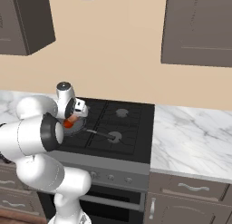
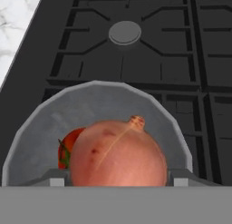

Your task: Place the pan on the front left burner on the stove. Then place the tomato and the onion in the pan and turn on the front left burner.

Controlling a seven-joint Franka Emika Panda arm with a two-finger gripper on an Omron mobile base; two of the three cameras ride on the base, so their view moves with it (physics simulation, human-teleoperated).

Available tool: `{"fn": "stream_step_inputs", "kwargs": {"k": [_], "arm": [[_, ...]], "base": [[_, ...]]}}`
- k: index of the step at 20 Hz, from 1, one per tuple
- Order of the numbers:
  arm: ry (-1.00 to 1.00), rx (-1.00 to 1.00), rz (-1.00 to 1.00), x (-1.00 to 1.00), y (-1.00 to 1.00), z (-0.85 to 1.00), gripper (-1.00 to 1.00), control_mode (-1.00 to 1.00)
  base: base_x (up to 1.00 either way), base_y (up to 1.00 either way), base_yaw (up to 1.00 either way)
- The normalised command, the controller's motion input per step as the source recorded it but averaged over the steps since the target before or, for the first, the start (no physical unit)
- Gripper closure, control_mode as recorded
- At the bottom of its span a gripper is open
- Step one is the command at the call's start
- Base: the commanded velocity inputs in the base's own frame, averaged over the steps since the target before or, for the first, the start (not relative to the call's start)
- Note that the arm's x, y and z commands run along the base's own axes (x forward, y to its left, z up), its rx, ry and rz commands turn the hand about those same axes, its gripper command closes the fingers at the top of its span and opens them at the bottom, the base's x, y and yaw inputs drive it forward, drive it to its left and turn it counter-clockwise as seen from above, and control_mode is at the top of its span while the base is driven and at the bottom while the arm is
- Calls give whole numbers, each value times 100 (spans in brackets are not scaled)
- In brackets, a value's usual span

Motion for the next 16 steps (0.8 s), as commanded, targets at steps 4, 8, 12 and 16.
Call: {"fn": "stream_step_inputs", "kwargs": {"k": [4, 8, 12, 16], "arm": [[0, 0, 0, 0, -3, -24, 100, -100], [0, 0, 0, 0, -6, -26, 100, -100], [0, 0, 0, 0, -5, -16, 100, -100], [1, 0, 0, -22, 0, -1, 100, -100]], "base": [[0, 0, 0], [0, 0, 0], [0, 0, 0], [0, 0, 0]]}}
